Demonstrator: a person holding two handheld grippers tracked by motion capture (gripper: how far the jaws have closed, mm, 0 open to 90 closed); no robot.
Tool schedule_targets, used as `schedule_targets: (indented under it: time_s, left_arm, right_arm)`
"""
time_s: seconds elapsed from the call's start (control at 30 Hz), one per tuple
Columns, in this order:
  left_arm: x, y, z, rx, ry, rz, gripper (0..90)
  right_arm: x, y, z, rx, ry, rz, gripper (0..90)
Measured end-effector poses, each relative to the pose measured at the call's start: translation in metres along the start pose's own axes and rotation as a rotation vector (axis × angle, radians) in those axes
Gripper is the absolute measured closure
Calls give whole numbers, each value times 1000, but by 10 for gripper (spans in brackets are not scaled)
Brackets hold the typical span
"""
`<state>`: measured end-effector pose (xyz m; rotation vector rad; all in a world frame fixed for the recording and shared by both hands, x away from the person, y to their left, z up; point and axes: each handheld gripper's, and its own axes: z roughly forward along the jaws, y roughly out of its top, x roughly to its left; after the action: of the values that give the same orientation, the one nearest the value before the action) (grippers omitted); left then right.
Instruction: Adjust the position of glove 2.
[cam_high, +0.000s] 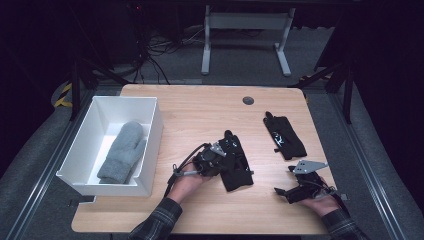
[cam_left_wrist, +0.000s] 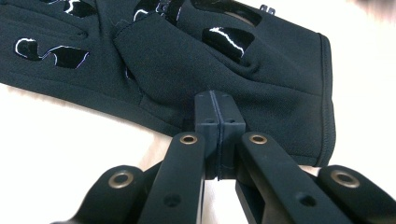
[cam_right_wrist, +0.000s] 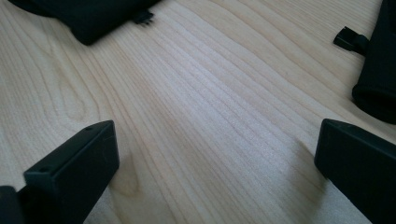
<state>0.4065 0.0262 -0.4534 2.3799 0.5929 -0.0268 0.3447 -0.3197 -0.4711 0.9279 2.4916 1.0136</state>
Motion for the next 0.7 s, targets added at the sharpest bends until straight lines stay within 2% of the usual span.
schedule_targets:
  time_s: [0.33, 0.43, 0.53, 0.57, 0.63, 0.7]
  left_arm:
    - [-9, -36, -26, 17, 2, 3, 900]
    - [-9, -43, -36, -7, 6, -6, 900]
    - [-7, -38, -47, -65, 15, -11, 895]
    - [-7, -38, -47, -65, 15, -11, 900]
    - [-5, -29, -50, -93, 17, -12, 900]
    - [-3, -19, -47, -99, 16, -4, 900]
  right_arm:
    - [0, 0, 0, 0, 0, 0, 1]
    - [0, 0, 0, 0, 0, 1, 1]
    - [0, 0, 0, 1, -2, 3, 1]
    - [0, 0, 0, 1, -2, 3, 1]
    - [0, 0, 0, 0, -3, 3, 1]
    - [0, 0, 0, 1, -3, 5, 2]
